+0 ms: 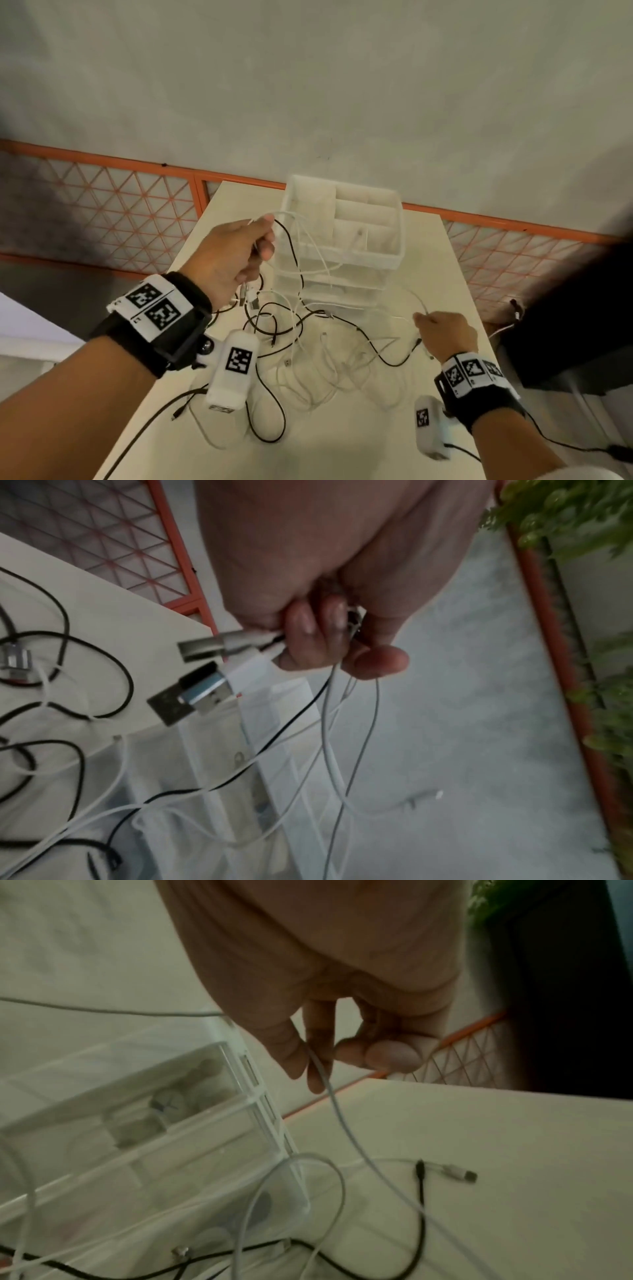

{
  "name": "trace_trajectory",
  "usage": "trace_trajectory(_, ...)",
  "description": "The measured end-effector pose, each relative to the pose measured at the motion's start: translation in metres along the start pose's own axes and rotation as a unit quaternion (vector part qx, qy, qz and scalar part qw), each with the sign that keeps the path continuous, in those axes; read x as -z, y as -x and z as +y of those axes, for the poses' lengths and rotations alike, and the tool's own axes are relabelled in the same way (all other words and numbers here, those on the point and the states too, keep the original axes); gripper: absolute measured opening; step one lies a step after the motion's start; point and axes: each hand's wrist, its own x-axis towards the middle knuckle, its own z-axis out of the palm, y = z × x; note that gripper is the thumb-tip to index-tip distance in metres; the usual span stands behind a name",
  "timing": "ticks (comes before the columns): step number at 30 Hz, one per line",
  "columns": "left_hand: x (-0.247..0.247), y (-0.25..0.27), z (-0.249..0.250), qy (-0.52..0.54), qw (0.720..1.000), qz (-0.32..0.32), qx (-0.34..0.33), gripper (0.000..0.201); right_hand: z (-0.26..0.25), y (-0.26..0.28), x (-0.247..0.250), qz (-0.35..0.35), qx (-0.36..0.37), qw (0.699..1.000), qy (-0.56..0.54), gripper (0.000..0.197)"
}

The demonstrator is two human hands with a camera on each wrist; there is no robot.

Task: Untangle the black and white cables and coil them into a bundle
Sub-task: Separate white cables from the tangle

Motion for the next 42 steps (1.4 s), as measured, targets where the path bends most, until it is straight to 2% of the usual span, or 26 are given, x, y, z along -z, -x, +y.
trace_trajectory(2,-0.001,0.0,-0.004,-0.019,1.0,-0.01,0.008,0.031,0.0,-0.002,-0.003,0.011,-0.012,0.997,-0.069,0.046)
trace_trajectory(5,-0.005,0.001,-0.018,-0.047,0.998,-0.018,0.036,0.032,-0.032,0.005,0.028,0.107,0.053,0.98,-0.16,0.054)
trace_trajectory(9,-0.009,0.002,-0.027,-0.069,0.996,-0.008,0.058,0.034,-0.08,0.024,0.088,0.222,0.144,0.945,-0.19,0.047)
trace_trajectory(13,-0.008,0.005,-0.028,-0.076,0.995,-0.021,0.06,0.031,-0.084,0.025,0.097,0.251,0.189,0.924,-0.219,0.037)
trace_trajectory(16,-0.006,0.007,-0.028,-0.056,0.996,-0.041,0.063,0.028,-0.072,0.017,0.076,0.216,0.186,0.936,-0.206,0.035)
trace_trajectory(19,-0.007,0.01,-0.027,-0.027,0.995,-0.077,0.061,0.022,-0.043,0.007,0.043,0.079,0.111,0.984,-0.116,0.033)
trace_trajectory(21,-0.006,0.013,-0.026,-0.023,0.993,-0.101,0.056,0.017,-0.03,0.009,0.028,-0.004,0.051,0.998,-0.04,0.057)
trace_trajectory(23,-0.007,0.016,-0.026,-0.029,0.991,-0.122,0.053,0.014,-0.034,0.019,0.023,0.009,0.038,0.998,-0.044,0.074)
trace_trajectory(24,-0.009,0.017,-0.026,-0.036,0.989,-0.134,0.052,0.014,-0.04,0.027,0.024,0.038,0.071,0.994,-0.069,0.076)
trace_trajectory(25,-0.012,0.018,-0.027,-0.045,0.987,-0.148,0.052,0.013,-0.048,0.035,0.024,0.067,0.137,0.984,-0.096,0.076)
trace_trajectory(28,-0.027,0.023,-0.027,-0.043,0.979,-0.19,0.056,0.016,-0.082,0.063,0.022,0.076,0.386,0.912,-0.113,0.063)
trace_trajectory(29,-0.032,0.024,-0.026,-0.03,0.978,-0.198,0.058,0.02,-0.092,0.069,0.019,0.069,0.433,0.893,-0.102,0.053)
trace_trajectory(31,-0.039,0.025,-0.027,-0.002,0.977,-0.203,0.059,0.027,-0.106,0.076,0.013,0.072,0.467,0.875,-0.104,0.029)
trace_trajectory(32,-0.041,0.026,-0.028,0.006,0.978,-0.2,0.058,0.029,-0.11,0.076,0.012,0.08,0.469,0.872,-0.119,0.017)
trace_trajectory(34,-0.04,0.027,-0.032,-0.003,0.981,-0.19,0.046,0.03,-0.113,0.075,0.016,0.102,0.445,0.876,-0.154,0.009)
trace_trajectory(37,-0.032,0.027,-0.039,-0.057,0.982,-0.178,0.018,0.032,-0.111,0.068,0.03,0.117,0.373,0.9,-0.194,0.009)
trace_trajectory(42,-0.026,0.024,-0.042,-0.095,0.98,-0.175,0.0,0.033,-0.108,0.064,0.037,0.119,0.293,0.929,-0.192,0.014)
